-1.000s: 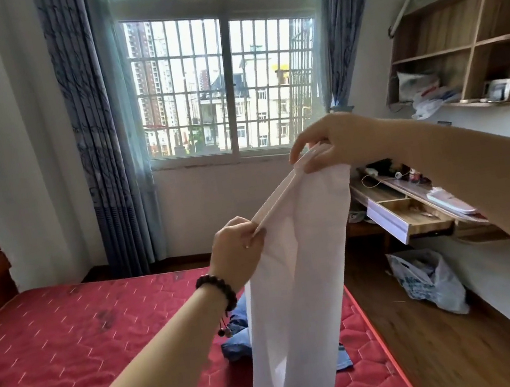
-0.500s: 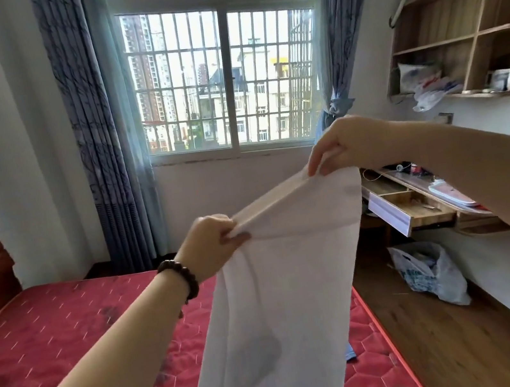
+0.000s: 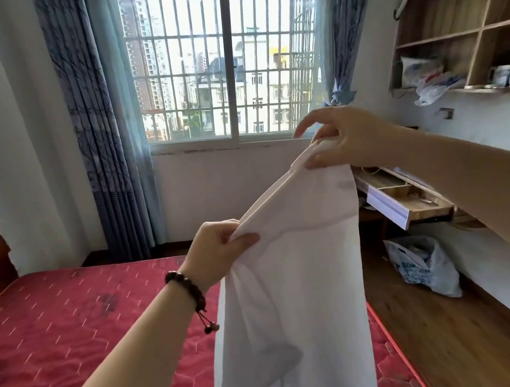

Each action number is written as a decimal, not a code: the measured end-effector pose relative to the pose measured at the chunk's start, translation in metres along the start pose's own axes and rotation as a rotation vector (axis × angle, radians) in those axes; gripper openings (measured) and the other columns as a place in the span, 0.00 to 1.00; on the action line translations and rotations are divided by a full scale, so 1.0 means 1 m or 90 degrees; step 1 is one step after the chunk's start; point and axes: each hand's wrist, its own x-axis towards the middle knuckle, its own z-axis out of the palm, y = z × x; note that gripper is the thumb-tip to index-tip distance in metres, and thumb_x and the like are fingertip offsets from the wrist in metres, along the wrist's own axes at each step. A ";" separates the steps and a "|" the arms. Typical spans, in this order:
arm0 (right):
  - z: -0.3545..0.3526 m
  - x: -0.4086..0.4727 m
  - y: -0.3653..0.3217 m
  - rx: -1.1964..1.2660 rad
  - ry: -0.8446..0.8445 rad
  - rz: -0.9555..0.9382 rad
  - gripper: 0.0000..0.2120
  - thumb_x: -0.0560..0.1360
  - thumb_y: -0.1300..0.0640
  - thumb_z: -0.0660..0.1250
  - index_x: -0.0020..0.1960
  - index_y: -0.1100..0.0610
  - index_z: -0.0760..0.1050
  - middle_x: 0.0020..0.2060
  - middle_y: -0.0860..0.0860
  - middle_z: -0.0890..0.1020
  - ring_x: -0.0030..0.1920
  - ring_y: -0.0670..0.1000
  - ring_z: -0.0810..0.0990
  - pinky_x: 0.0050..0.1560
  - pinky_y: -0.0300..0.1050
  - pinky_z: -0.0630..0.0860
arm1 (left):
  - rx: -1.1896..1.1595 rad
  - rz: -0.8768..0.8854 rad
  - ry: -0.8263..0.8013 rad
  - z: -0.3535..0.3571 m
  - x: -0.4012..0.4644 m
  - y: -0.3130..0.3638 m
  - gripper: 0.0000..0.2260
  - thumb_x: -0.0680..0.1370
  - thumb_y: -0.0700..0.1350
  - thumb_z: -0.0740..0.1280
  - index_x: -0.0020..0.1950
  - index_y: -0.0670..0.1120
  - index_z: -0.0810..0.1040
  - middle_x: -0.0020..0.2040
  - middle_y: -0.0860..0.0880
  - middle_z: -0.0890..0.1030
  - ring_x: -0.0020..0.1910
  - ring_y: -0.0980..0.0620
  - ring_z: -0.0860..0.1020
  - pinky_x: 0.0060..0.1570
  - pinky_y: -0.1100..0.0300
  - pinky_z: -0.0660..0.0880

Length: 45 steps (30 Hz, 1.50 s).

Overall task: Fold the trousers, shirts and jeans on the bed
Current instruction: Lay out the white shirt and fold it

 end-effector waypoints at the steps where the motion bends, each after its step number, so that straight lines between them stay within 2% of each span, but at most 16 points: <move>1: 0.003 -0.006 0.003 0.148 0.069 0.027 0.23 0.64 0.49 0.78 0.56 0.39 0.75 0.44 0.48 0.84 0.43 0.45 0.83 0.44 0.39 0.78 | -0.038 -0.003 0.017 -0.002 0.001 0.001 0.13 0.75 0.39 0.71 0.32 0.38 0.76 0.33 0.48 0.71 0.32 0.55 0.67 0.32 0.64 0.65; 3: 0.020 -0.021 0.016 0.458 0.123 0.112 0.31 0.61 0.50 0.80 0.61 0.45 0.74 0.49 0.53 0.83 0.47 0.50 0.83 0.46 0.45 0.81 | -0.072 0.006 0.019 -0.005 0.004 0.004 0.12 0.75 0.39 0.71 0.32 0.38 0.76 0.34 0.48 0.72 0.33 0.55 0.69 0.34 0.63 0.66; 5: 0.046 -0.035 0.022 0.574 0.075 0.218 0.26 0.60 0.52 0.79 0.56 0.55 0.79 0.49 0.56 0.83 0.46 0.53 0.84 0.42 0.45 0.81 | -0.070 0.019 -0.011 -0.003 0.005 0.008 0.12 0.75 0.39 0.71 0.35 0.33 0.77 0.35 0.45 0.72 0.35 0.53 0.69 0.35 0.61 0.67; 7: 0.066 -0.040 0.019 0.555 0.054 0.246 0.14 0.62 0.55 0.77 0.47 0.55 0.83 0.45 0.56 0.85 0.45 0.54 0.84 0.42 0.45 0.80 | -0.066 0.024 -0.026 0.000 0.004 0.009 0.10 0.74 0.38 0.71 0.35 0.33 0.77 0.35 0.45 0.72 0.34 0.54 0.68 0.34 0.62 0.67; 9: 0.071 -0.037 0.013 0.536 0.116 0.229 0.09 0.62 0.57 0.77 0.43 0.55 0.85 0.42 0.54 0.85 0.44 0.52 0.84 0.43 0.46 0.80 | -0.061 0.023 -0.016 -0.004 0.000 0.006 0.10 0.74 0.38 0.71 0.35 0.35 0.78 0.35 0.46 0.73 0.34 0.55 0.68 0.35 0.61 0.67; 12: 0.062 -0.031 0.002 0.548 0.185 0.214 0.13 0.63 0.60 0.77 0.47 0.60 0.83 0.45 0.56 0.84 0.46 0.54 0.83 0.48 0.50 0.80 | -0.023 0.022 -0.017 -0.015 -0.007 -0.002 0.10 0.74 0.39 0.72 0.37 0.34 0.79 0.37 0.41 0.77 0.36 0.53 0.71 0.38 0.56 0.70; 18: 0.048 -0.023 -0.031 0.406 0.167 0.199 0.18 0.64 0.60 0.79 0.52 0.64 0.81 0.49 0.58 0.84 0.49 0.55 0.84 0.47 0.49 0.81 | 0.074 0.015 -0.133 -0.009 -0.034 -0.026 0.15 0.72 0.41 0.74 0.35 0.30 0.76 0.38 0.33 0.77 0.35 0.47 0.71 0.40 0.46 0.74; 23: 0.038 -0.030 -0.045 0.412 0.216 0.206 0.12 0.63 0.60 0.79 0.44 0.55 0.82 0.42 0.50 0.85 0.45 0.50 0.85 0.41 0.43 0.80 | 0.058 -0.052 -0.215 0.006 -0.061 -0.050 0.22 0.69 0.52 0.66 0.42 0.30 0.78 0.37 0.44 0.75 0.38 0.51 0.72 0.42 0.45 0.75; 27: 0.028 -0.044 -0.052 0.399 0.237 0.190 0.15 0.56 0.54 0.82 0.41 0.52 0.84 0.42 0.50 0.85 0.45 0.51 0.85 0.41 0.44 0.81 | 0.094 -0.079 -0.270 0.018 -0.082 -0.074 0.20 0.71 0.49 0.68 0.40 0.30 0.77 0.39 0.35 0.78 0.37 0.51 0.73 0.41 0.46 0.76; 31: 0.014 -0.054 -0.056 0.394 0.268 0.185 0.15 0.55 0.51 0.83 0.40 0.50 0.84 0.43 0.49 0.86 0.46 0.52 0.85 0.42 0.46 0.81 | 0.070 -0.154 -0.247 0.044 -0.109 -0.096 0.10 0.74 0.42 0.73 0.42 0.35 0.81 0.39 0.42 0.82 0.37 0.53 0.77 0.42 0.48 0.77; 33: 0.007 -0.060 -0.056 0.389 0.280 0.178 0.17 0.53 0.50 0.83 0.40 0.49 0.85 0.44 0.49 0.86 0.47 0.51 0.85 0.42 0.45 0.81 | 0.044 -0.206 -0.237 0.059 -0.123 -0.099 0.10 0.73 0.43 0.74 0.45 0.36 0.82 0.43 0.40 0.83 0.39 0.52 0.78 0.45 0.48 0.78; 35: 0.000 -0.069 -0.055 0.392 0.290 0.172 0.17 0.54 0.51 0.83 0.41 0.49 0.84 0.43 0.49 0.85 0.47 0.52 0.85 0.42 0.46 0.81 | -0.002 -0.231 -0.200 0.067 -0.136 -0.100 0.10 0.71 0.42 0.75 0.44 0.34 0.82 0.40 0.43 0.82 0.39 0.52 0.78 0.45 0.48 0.78; 38: -0.009 -0.093 -0.050 0.395 0.311 0.199 0.18 0.52 0.52 0.84 0.40 0.52 0.83 0.41 0.49 0.85 0.44 0.50 0.85 0.40 0.44 0.80 | -0.014 -0.253 -0.104 0.051 -0.151 -0.096 0.13 0.70 0.41 0.76 0.40 0.30 0.80 0.36 0.46 0.78 0.36 0.52 0.74 0.36 0.50 0.76; 40: -0.015 -0.113 -0.044 0.429 0.318 0.207 0.14 0.57 0.56 0.81 0.41 0.52 0.83 0.40 0.49 0.85 0.43 0.49 0.85 0.40 0.42 0.80 | -0.005 -0.250 -0.011 0.023 -0.160 -0.086 0.15 0.69 0.42 0.76 0.38 0.30 0.79 0.34 0.44 0.78 0.32 0.51 0.74 0.31 0.58 0.73; 42: -0.018 -0.137 -0.040 0.472 0.336 0.219 0.10 0.62 0.60 0.79 0.42 0.53 0.82 0.39 0.48 0.85 0.41 0.49 0.84 0.38 0.42 0.80 | 0.026 -0.201 0.040 -0.007 -0.167 -0.071 0.11 0.69 0.43 0.76 0.37 0.35 0.81 0.38 0.42 0.80 0.33 0.50 0.76 0.32 0.59 0.75; 45: -0.013 -0.175 -0.038 0.454 0.350 0.283 0.09 0.65 0.62 0.76 0.44 0.55 0.80 0.38 0.50 0.84 0.38 0.48 0.83 0.38 0.42 0.79 | 0.121 -0.160 -0.007 -0.033 -0.184 -0.046 0.07 0.69 0.41 0.76 0.37 0.38 0.83 0.41 0.40 0.80 0.36 0.42 0.78 0.37 0.51 0.78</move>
